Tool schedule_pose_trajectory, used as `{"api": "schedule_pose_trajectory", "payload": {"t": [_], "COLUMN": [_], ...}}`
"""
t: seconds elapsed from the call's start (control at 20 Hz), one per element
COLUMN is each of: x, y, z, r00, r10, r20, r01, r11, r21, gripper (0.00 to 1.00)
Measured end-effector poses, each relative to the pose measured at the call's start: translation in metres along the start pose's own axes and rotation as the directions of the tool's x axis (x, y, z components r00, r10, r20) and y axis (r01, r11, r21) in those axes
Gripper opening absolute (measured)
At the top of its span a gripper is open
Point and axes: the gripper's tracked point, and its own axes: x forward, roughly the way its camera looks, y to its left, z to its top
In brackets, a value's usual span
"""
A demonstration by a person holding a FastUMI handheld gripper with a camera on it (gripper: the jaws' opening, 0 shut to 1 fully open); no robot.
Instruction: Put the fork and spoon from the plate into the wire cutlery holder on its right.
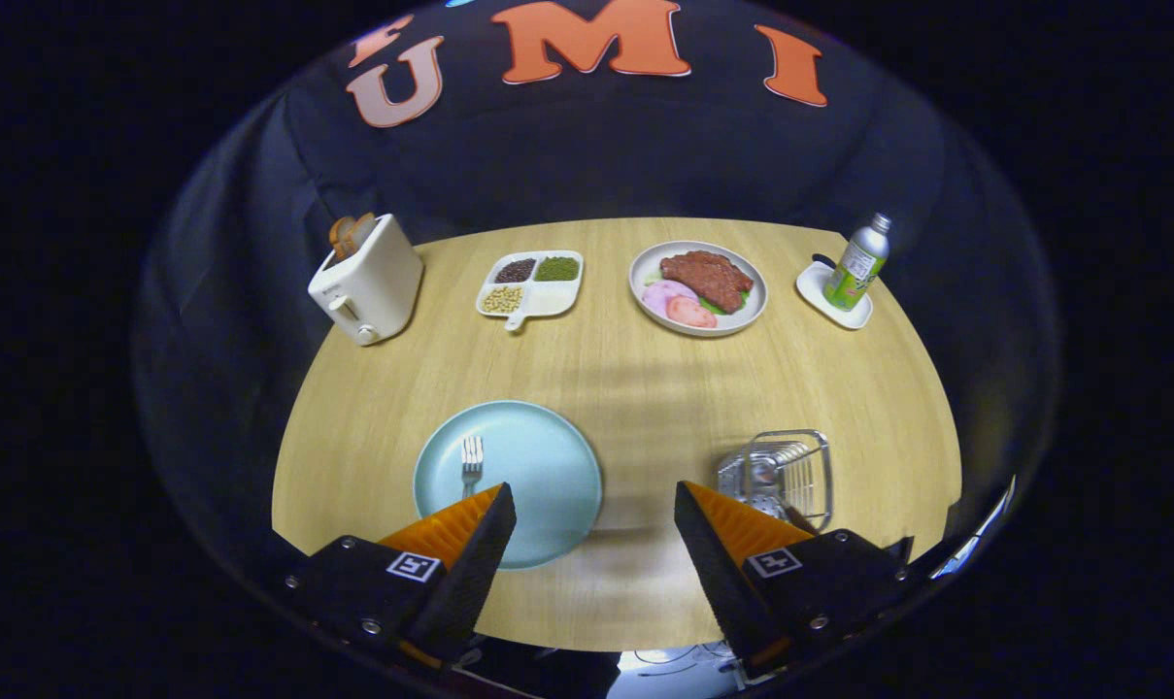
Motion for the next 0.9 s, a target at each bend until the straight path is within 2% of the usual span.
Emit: {"api": "schedule_pose_trajectory", "payload": {"t": [0.25,0.7,0.8,0.85,0.9], "x": [0.03,0.08,0.086,0.088,0.09], "y": [0.053,0.09,0.096,0.099,0.1], "z": [-0.027,-0.076,-0.08,-0.083,-0.084], "r00": [0.997,0.999,0.998,0.998,0.998], "r10": [0.025,0.027,0.036,0.039,0.04], "r20": [0.075,0.046,0.041,0.04,0.038], "r01": [-0.026,-0.024,-0.033,-0.036,-0.037], "r11": [1.0,0.998,0.997,0.997,0.996], "r21": [0.018,-0.057,-0.07,-0.072,-0.078], "gripper": [0.99,0.98,0.91,0.83,0.78]}}
